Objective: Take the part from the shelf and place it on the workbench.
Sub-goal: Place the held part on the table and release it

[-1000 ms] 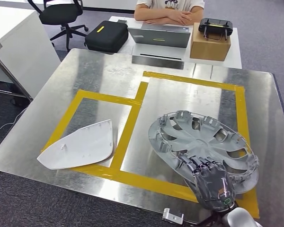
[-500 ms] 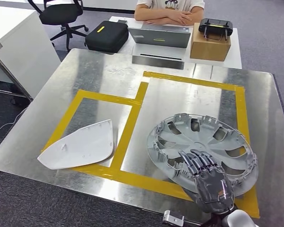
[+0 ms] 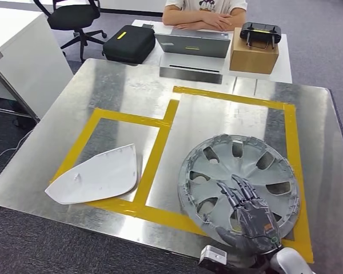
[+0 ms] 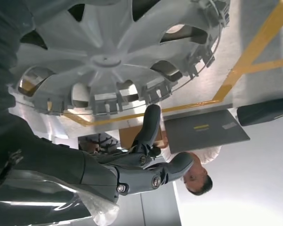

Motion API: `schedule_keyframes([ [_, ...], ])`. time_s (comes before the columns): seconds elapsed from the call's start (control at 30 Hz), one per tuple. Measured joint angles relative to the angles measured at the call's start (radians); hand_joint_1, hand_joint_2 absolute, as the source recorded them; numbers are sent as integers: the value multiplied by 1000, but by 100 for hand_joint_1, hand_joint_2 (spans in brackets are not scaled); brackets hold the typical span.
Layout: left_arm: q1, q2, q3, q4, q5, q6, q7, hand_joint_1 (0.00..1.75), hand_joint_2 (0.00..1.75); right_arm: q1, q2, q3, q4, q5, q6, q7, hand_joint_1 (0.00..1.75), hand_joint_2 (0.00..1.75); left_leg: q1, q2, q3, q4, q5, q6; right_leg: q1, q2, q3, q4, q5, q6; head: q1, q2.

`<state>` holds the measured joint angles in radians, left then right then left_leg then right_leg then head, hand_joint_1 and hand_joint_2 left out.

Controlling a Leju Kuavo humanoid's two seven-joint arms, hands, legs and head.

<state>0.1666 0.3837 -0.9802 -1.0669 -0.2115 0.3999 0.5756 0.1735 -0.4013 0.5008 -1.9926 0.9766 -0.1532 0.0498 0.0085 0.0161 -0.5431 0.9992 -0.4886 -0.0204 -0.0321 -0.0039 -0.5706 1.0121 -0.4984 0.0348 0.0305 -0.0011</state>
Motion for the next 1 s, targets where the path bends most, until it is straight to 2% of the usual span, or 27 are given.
schedule_keyframes([
  [0.13,12,-2,19,-6,-13,-9,5,0,0,-5,0,-21,-43,8,-19,-22,0,175,0,0,0,0,0,0,0,0,0,0,0,0,0,0],
  [0.33,32,-7,50,-23,-42,-23,2,0,0,-28,2,-69,-124,182,-194,-40,0,175,0,0,0,1,0,0,0,0,0,0,0,0,0,0],
  [0.47,41,-11,67,-25,-50,-26,-5,0,0,-33,4,-93,-161,216,-272,-43,0,0,0,0,-1,1,0,0,0,0,0,0,0,0,0,0],
  [0.8,54,-20,94,-26,-53,-31,-8,0,0,-31,5,-103,-179,251,-293,-37,0,0,0,0,-1,1,-1,1,0,0,0,0,0,0,0,0],
  [1.0,57,-21,102,-26,-45,-43,-41,0,0,-26,5,-103,-179,258,-293,-18,0,0,0,0,-1,1,-1,1,0,0,0,0,0,0,0,0],
])
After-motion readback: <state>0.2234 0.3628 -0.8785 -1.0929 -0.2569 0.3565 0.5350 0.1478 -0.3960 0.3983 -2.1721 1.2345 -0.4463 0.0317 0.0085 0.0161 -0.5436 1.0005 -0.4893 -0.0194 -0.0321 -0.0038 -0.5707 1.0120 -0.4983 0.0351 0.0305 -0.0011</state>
